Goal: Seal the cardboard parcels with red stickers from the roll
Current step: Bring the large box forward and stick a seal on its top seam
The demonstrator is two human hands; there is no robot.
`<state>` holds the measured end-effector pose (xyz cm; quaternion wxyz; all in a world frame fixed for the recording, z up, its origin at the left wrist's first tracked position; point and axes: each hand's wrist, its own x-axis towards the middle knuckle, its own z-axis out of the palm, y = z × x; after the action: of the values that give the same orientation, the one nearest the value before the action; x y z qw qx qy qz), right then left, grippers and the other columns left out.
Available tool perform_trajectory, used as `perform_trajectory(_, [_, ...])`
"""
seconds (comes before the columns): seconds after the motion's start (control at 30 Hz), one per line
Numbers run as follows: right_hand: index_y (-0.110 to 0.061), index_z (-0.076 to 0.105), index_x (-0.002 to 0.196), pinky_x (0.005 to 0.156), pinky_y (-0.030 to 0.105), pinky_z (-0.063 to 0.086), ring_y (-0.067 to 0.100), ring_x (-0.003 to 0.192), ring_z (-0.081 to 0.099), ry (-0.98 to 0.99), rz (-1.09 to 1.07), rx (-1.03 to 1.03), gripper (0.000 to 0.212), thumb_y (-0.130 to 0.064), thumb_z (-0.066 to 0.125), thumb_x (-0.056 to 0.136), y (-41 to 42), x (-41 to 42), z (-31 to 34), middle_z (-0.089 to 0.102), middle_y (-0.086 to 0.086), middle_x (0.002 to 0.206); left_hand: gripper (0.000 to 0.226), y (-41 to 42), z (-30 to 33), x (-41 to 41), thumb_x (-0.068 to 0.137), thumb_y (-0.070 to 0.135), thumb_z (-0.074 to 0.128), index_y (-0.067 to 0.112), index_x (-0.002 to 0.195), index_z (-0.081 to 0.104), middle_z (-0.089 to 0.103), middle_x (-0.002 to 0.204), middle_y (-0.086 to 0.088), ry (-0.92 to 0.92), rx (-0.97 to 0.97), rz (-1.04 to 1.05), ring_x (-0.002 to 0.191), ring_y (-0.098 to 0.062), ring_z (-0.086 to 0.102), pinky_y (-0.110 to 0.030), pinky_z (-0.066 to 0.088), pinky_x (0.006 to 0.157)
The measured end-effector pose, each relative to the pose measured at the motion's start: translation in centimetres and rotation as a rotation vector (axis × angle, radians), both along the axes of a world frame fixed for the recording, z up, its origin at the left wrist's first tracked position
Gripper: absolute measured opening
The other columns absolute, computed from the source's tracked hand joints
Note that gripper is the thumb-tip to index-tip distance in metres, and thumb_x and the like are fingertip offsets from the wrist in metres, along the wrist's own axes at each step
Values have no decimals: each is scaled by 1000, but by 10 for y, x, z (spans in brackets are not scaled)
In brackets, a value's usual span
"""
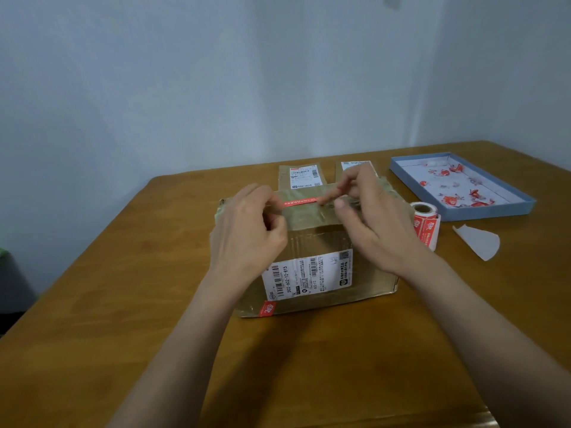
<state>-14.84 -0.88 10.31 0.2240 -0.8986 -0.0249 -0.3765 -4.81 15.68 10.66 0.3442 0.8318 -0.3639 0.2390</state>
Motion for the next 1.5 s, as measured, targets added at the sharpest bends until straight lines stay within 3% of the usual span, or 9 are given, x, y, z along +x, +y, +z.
perform_trajectory(0.1, [-23, 31, 111, 57, 22, 42, -6, 85, 59, 34, 25, -147, 20, -37, 33, 97, 14, 3, -4, 64, -6, 120, 41, 1, 3, -1, 80, 8, 51, 22, 116, 64, 62, 107, 8, -67, 112, -63, 95, -12, 58, -33, 52, 67])
perform_trajectory(0.2, [-22, 30, 110, 77, 23, 38, 12, 105, 60, 32, 41, -208, 19, -35, 33, 97, 23, 5, -6, 66, -2, 118, 38, 1, 1, 1, 82, 9, 47, 15, 112, 70, 67, 106, 3, -166, 212, -66, 96, -15, 57, -25, 43, 70])
perform_trajectory(0.37, [-23, 29, 103, 50, 25, 36, 7, 71, 57, 40, -10, -264, 15, -35, 33, 96, 22, 11, -6, 70, -5, 89, 48, 1, -2, 3, 81, 19, 30, 13, 96, 76, 67, 89, 2, -250, 273, -35, 87, -17, 56, -22, 33, 68])
perform_trajectory(0.57, [-18, 33, 96, 39, 19, 22, 3, 36, 35, -6, -83, -179, 15, -32, 36, 99, 22, 13, -6, 37, -12, 48, 50, -2, -1, 2, 80, 21, 27, 10, 86, 75, 63, 81, 2, -221, 325, 2, 85, -19, 54, -30, 41, 70])
perform_trajectory(0.73, [-19, 33, 97, 37, 27, 33, 7, 40, 46, 11, -197, -196, 19, -38, 29, 99, 15, 12, -5, 57, -4, 55, 42, -1, 1, 1, 79, 14, 37, 12, 90, 78, 65, 80, 1, -223, 308, 14, 82, -19, 55, -29, 38, 68])
perform_trajectory(1.2, [-20, 32, 102, 40, 28, 41, 14, 49, 55, -10, -236, -88, 18, -38, 29, 101, -5, 7, -6, 61, -1, 65, 30, -3, -1, 2, 76, 11, 46, 8, 81, 76, 69, 80, -1, -122, 172, 77, 84, -15, 54, -26, 40, 58])
perform_trajectory(1.33, [-21, 32, 114, 48, 21, 39, 7, 65, 61, -1, -161, 14, 29, -46, 24, 102, -11, 5, 1, 69, -2, 86, 30, 1, -1, 4, 76, 19, 42, 7, 85, 68, 61, 80, -2, -115, 153, 82, 81, -18, 53, -29, 41, 58])
perform_trajectory(1.43, [-23, 34, 122, 55, 25, 40, 9, 90, 62, 36, -185, -174, 39, -51, 19, 100, -10, 3, -3, 70, -10, 109, 43, 0, 1, 6, 79, 23, 37, 14, 108, 69, 59, 93, -1, -171, 239, 78, 90, -18, 51, -29, 37, 63])
perform_trajectory(1.5, [-22, 37, 124, 60, 29, 44, 10, 97, 59, 37, -219, -265, 40, -51, 21, 101, -6, 3, -8, 68, -15, 100, 49, -1, 0, 6, 80, 26, 33, 19, 110, 71, 58, 97, -1, -185, 294, 103, 93, -18, 50, -30, 37, 63])
